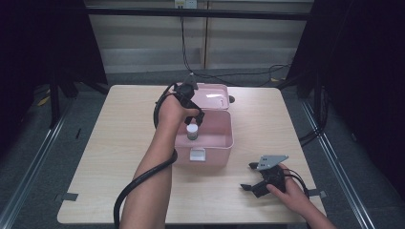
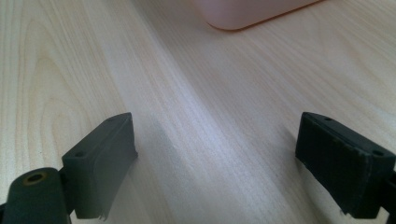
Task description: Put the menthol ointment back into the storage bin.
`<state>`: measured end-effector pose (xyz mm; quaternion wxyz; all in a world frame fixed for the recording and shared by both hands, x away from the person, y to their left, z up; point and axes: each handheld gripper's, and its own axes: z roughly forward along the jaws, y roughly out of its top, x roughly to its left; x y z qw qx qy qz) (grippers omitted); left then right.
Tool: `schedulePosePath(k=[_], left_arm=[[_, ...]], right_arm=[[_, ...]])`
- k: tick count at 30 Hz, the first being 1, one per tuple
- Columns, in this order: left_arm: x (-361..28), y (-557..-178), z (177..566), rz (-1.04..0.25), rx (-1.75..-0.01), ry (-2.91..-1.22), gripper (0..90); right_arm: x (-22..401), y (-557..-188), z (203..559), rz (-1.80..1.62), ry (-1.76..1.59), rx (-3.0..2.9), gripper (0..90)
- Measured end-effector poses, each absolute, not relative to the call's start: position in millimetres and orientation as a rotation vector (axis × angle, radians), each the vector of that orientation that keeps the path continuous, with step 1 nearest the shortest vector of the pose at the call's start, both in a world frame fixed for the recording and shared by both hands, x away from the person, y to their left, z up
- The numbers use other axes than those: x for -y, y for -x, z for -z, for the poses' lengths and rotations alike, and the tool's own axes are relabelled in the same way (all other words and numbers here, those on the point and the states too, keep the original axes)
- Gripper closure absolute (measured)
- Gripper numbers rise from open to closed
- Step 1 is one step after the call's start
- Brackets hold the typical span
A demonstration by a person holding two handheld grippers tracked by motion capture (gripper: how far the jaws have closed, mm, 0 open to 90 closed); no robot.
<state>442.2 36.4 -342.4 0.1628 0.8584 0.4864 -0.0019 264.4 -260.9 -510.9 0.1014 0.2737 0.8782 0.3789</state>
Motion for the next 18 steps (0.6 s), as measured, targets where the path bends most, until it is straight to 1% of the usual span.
schedulePosePath(k=[18], left_arm=[[-72.0, -434.7, 310.8, -0.017, -1.417, -2.412, 17.0]], right_arm=[[261.1, -264.6, 510.9, -1.119, -0.805, -2.595, 11.6]])
